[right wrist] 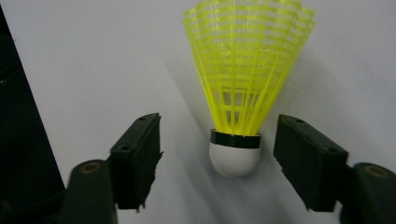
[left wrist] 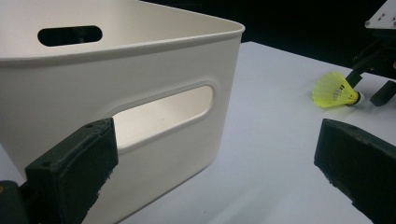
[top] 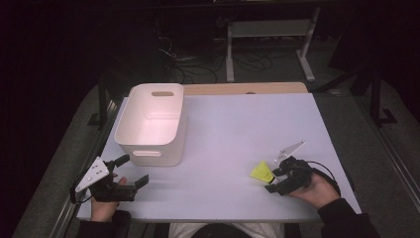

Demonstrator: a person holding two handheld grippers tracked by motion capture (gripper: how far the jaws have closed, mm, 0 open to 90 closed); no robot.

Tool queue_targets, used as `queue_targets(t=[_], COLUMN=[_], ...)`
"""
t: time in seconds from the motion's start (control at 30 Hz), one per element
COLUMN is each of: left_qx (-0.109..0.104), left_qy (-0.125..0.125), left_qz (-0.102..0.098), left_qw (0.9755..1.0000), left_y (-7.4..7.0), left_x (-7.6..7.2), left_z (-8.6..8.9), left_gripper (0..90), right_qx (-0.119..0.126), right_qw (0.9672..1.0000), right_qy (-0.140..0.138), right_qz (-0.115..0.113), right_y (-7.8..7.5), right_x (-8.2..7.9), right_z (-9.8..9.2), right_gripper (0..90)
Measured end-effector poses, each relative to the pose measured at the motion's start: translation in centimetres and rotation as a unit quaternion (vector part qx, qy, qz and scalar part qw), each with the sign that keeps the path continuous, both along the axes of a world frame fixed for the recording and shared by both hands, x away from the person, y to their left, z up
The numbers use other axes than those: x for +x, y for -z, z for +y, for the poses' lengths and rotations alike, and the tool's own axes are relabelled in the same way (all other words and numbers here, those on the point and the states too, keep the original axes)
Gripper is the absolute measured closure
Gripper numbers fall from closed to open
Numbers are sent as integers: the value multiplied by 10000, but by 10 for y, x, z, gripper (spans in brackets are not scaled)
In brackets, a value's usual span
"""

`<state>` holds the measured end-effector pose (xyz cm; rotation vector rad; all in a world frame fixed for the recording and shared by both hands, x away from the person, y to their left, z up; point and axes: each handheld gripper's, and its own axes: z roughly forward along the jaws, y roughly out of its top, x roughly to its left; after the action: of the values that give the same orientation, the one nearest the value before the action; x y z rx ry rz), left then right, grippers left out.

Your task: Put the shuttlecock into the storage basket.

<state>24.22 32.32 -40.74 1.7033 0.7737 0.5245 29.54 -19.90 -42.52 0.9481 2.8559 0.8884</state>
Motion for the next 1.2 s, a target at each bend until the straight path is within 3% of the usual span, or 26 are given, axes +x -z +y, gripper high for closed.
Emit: queue_targets(t=[0.33, 0.67, 0.9, 1.2], left_qx=[0, 1, -1, -3], left_qy=[1, 2, -2, -3], left_qz=[0, 3, 0, -3], left_qw=[10000, 10000, 10000, 10000], left_y=[0, 0, 0, 0], left_x=[0, 0, 0, 0], left_z=[0, 0, 0, 0], left_gripper=[0, 0, 0, 0], right_qx=[37, 19, 50, 107], right_qw=[10000, 10000, 10000, 9998], right_qy=[71, 92, 54, 52], right_qz=[-38, -24, 20, -172], right_y=[3, 3, 4, -4], right_x=[1, 3, 3, 1], right_z=[-3, -4, -4, -3], right_gripper=[512, 615, 631, 634])
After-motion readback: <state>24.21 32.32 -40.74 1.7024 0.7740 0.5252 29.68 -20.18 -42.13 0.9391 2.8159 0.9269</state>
